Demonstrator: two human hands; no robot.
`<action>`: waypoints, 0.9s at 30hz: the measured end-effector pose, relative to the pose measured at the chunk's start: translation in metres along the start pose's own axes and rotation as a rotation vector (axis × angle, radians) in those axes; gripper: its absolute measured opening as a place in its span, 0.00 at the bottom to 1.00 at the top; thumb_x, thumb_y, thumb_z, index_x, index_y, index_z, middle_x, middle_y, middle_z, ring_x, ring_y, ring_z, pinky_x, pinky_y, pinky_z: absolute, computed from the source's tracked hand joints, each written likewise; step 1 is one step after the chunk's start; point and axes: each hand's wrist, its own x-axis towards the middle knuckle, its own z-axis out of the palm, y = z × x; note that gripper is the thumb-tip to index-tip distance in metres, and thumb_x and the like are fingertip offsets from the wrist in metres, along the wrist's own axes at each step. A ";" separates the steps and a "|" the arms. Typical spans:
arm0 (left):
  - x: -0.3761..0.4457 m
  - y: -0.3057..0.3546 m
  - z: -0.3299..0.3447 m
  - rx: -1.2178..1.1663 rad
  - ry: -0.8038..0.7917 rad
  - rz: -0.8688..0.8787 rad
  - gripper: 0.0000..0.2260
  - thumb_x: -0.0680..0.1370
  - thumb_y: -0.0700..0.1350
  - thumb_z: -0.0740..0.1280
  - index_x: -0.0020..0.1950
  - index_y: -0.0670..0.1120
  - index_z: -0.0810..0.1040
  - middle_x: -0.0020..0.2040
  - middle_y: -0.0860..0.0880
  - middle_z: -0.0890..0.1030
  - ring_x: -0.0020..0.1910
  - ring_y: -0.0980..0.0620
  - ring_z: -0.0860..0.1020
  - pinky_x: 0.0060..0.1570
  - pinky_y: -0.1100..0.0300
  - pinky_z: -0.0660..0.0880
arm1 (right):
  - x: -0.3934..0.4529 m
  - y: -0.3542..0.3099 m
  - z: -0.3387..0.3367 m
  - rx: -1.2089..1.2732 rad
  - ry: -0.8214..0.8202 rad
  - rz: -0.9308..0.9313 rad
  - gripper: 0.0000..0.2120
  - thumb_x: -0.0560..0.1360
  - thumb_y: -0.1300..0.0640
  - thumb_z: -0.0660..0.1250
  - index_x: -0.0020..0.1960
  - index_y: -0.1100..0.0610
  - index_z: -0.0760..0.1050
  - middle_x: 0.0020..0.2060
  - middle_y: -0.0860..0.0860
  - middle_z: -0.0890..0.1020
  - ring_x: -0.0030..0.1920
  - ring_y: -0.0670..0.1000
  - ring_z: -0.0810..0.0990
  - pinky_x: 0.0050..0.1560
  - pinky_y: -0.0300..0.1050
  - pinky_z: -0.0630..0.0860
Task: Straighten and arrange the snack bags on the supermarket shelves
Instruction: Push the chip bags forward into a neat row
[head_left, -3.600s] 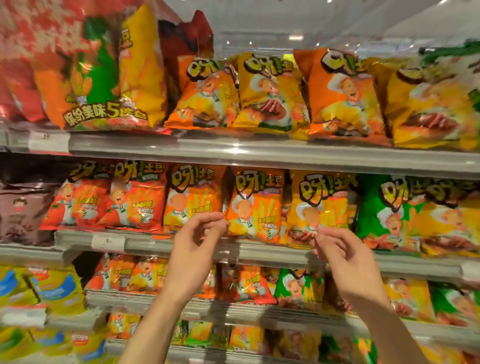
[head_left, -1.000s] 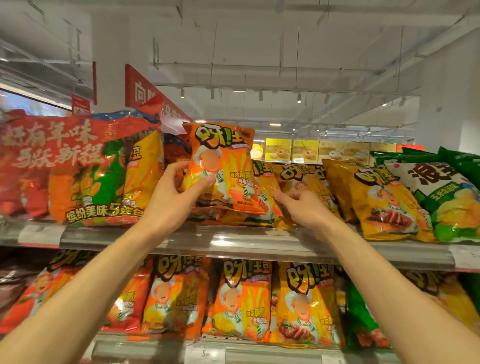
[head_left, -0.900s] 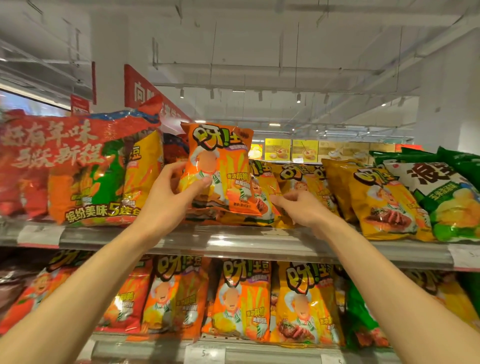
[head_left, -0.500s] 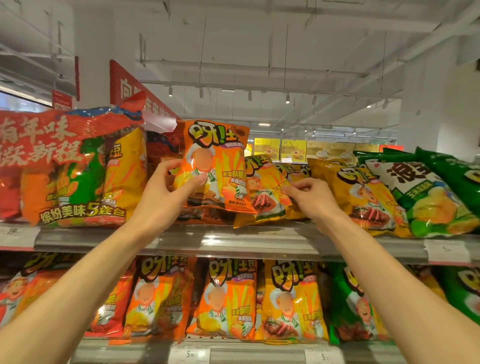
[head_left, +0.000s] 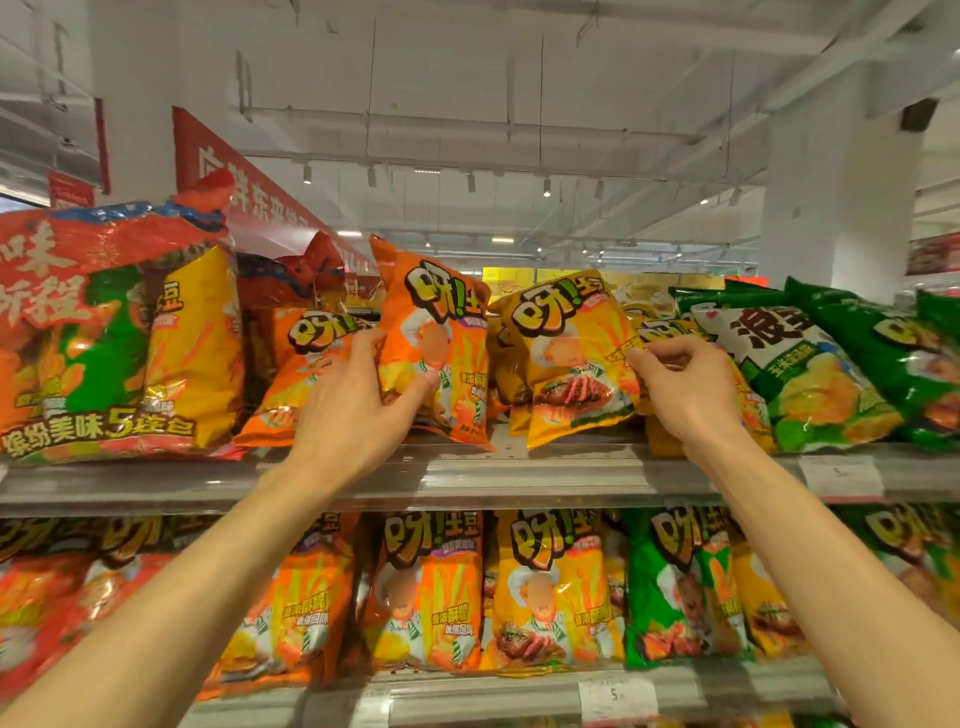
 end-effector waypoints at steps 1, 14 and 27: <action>0.001 0.001 0.001 0.025 0.011 0.001 0.32 0.76 0.68 0.66 0.73 0.50 0.66 0.60 0.48 0.81 0.58 0.44 0.79 0.52 0.49 0.77 | -0.001 0.000 -0.001 -0.002 0.025 -0.010 0.11 0.77 0.49 0.74 0.54 0.55 0.80 0.48 0.48 0.83 0.52 0.51 0.82 0.53 0.51 0.80; -0.002 0.011 0.024 0.545 -0.092 0.045 0.36 0.81 0.69 0.46 0.66 0.45 0.80 0.70 0.45 0.75 0.72 0.43 0.66 0.68 0.44 0.61 | -0.011 0.001 0.015 -0.156 -0.029 -0.057 0.10 0.80 0.49 0.69 0.55 0.55 0.77 0.48 0.49 0.79 0.53 0.53 0.79 0.51 0.51 0.76; -0.004 -0.007 0.010 0.361 -0.255 0.308 0.34 0.78 0.74 0.50 0.78 0.58 0.65 0.75 0.45 0.69 0.75 0.46 0.63 0.76 0.47 0.53 | -0.025 0.010 0.024 -0.412 -0.476 -0.313 0.36 0.79 0.29 0.53 0.82 0.43 0.56 0.84 0.48 0.51 0.83 0.50 0.48 0.81 0.56 0.51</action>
